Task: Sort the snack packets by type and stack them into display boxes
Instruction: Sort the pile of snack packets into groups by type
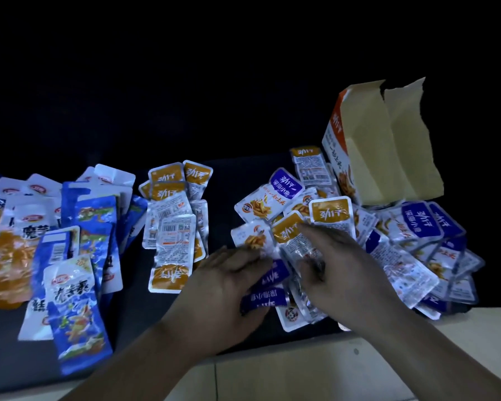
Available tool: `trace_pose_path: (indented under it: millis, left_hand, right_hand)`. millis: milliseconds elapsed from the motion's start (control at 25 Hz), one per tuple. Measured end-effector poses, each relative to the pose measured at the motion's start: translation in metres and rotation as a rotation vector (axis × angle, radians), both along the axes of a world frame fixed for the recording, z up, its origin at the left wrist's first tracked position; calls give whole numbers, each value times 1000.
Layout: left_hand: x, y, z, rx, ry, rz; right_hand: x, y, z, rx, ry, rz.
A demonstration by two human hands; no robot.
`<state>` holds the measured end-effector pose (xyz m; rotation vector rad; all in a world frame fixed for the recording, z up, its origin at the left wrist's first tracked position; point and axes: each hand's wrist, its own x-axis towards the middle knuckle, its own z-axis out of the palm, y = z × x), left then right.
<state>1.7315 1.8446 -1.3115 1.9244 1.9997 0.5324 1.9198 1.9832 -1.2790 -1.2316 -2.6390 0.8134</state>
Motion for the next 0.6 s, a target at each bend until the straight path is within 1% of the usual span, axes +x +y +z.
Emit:
trace_pose_path:
  millis: [40, 120, 200, 240, 280, 360, 400, 480, 600]
  left_hand:
    - [-1, -3, 6, 76, -63, 37]
    - [-4, -3, 25, 196, -177, 151]
    - [-7, 3, 49, 301, -281, 255]
    - [-6, 7, 62, 322, -385, 301]
    - [-5, 11, 74, 308, -533, 340]
    - [-2, 19, 90, 198, -862, 368]
    - [-1, 22, 91, 152, -941, 381]
    - [1, 27, 83, 109, -959, 397]
    - [13, 33, 70, 17, -865, 331]
  right_hand:
    - [0, 1, 3, -46, 25, -19]
    - [-1, -2, 13, -178, 137, -37]
    - [-10, -7, 28, -367, 296, -57]
    - [-15, -10, 35, -473, 358, -62]
    - [-21, -12, 39, -547, 406, -70]
    - [-31, -13, 44, -637, 502, -105]
    - [-34, -13, 45, -695, 543, -127]
    - [-32, -14, 43, -760, 565, -172]
    - [-22, -16, 36, -759, 556, -247]
